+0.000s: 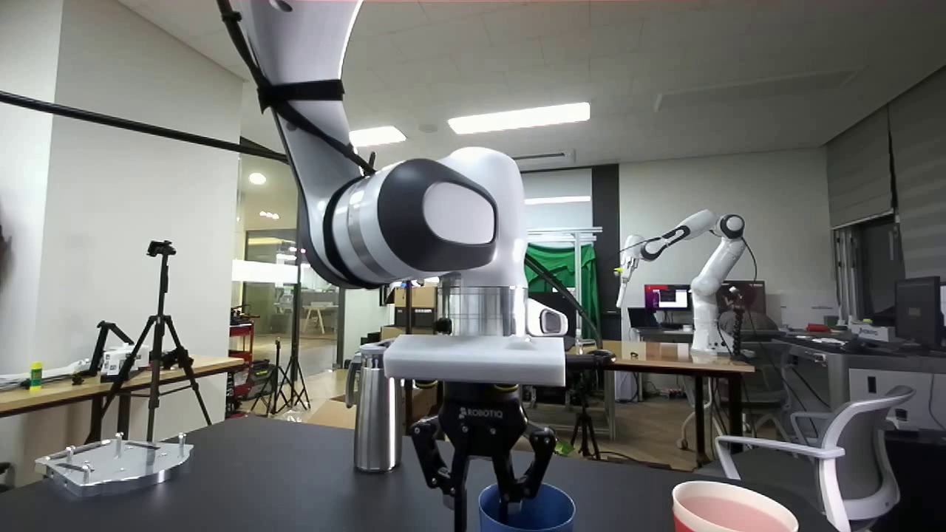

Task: Put the white and the blue cup in the orange cup

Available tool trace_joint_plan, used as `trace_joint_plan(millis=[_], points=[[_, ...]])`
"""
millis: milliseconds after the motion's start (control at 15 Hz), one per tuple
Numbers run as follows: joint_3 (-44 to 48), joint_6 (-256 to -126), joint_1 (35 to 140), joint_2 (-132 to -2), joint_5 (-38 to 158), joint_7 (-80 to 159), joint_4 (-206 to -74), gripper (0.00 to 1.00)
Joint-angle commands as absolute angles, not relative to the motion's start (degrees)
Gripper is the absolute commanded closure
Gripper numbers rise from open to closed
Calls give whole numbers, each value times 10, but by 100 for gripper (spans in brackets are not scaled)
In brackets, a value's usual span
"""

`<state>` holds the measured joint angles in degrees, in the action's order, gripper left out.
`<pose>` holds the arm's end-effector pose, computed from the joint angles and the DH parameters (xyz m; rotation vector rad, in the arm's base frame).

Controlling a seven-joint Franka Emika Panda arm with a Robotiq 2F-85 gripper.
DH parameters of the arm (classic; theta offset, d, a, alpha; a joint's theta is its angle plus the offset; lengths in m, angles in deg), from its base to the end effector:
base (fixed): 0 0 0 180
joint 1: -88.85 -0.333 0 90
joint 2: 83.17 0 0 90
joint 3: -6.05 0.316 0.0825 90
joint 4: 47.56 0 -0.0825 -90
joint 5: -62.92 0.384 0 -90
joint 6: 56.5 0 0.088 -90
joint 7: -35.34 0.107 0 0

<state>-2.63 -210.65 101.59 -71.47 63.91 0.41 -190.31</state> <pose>0.4389 -0.1753 0.2085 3.1030 0.3479 -0.0207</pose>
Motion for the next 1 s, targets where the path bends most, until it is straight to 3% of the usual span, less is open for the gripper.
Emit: trace_joint_plan(millis=[0,200,933], points=[[-21,-2110,1028,-713,632,10,-1894,89],[-23,-2107,1030,-717,630,17,-1892,100],[-25,-2054,1050,-784,689,9,-1873,99]])
